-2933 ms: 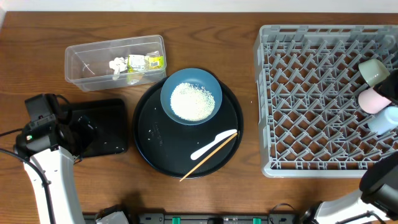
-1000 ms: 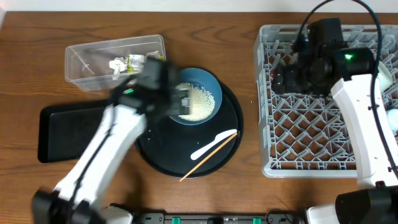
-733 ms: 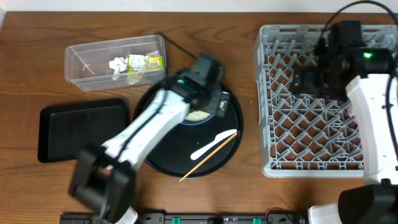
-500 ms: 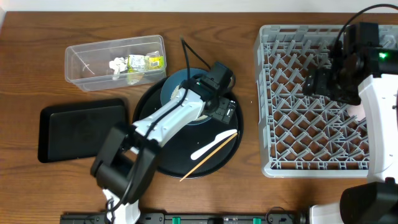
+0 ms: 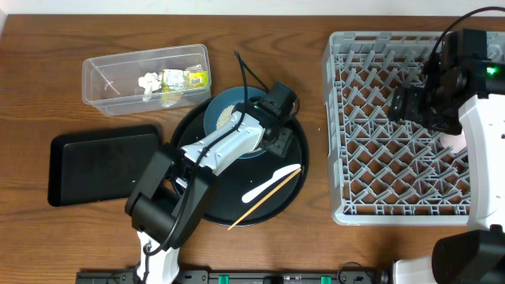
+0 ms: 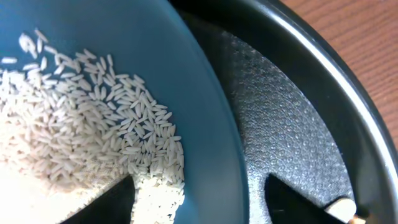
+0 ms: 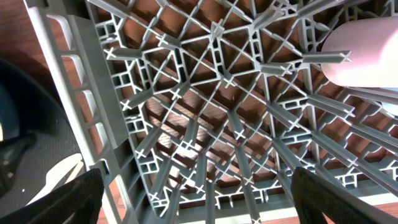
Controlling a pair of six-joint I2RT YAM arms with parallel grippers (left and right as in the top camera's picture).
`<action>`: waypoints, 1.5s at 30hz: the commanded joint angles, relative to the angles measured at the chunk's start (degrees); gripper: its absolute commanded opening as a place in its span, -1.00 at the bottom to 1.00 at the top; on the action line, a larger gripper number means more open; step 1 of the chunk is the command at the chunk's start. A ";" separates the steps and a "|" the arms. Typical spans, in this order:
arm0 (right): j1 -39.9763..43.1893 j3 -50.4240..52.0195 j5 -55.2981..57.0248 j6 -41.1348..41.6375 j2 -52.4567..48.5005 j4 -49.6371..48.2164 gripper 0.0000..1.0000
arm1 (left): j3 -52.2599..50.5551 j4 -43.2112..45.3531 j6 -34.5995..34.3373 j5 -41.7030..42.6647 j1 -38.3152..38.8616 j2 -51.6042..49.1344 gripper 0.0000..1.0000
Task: Sort waste into correct bins and load items into the dishwasher rack
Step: 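Grasp the rim of the blue rice bowl with the left gripper, then lift the blue bowl left and tip the rice onto the black tray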
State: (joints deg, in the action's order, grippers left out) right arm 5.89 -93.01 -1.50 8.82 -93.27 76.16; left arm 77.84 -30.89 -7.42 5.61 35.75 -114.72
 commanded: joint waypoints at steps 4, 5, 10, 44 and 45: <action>0.37 0.04 0.20 0.33 -0.39 0.20 0.82 | 0.59 -0.76 0.96 -0.70 0.35 -0.33 -0.24; 0.39 0.04 0.22 0.33 -0.39 0.22 0.82 | 0.59 -0.98 0.96 -0.70 0.35 -0.33 -0.33; 0.48 0.04 0.22 0.31 -0.39 0.20 0.82 | 0.59 -2.01 0.96 -0.72 0.35 -0.33 -0.63; 2.08 0.04 1.18 -0.74 -0.37 2.19 0.82 | 0.76 -20.68 -3.45 -6.73 -3.43 22.99 -0.88; 2.08 0.04 1.42 -0.74 -0.37 2.27 0.82 | 0.76 -21.29 -4.00 -6.71 -4.37 23.85 -0.88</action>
State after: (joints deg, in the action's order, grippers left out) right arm 7.73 -93.01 -1.41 8.56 -93.27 78.24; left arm 78.56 -51.13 -9.13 -0.23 33.71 -93.65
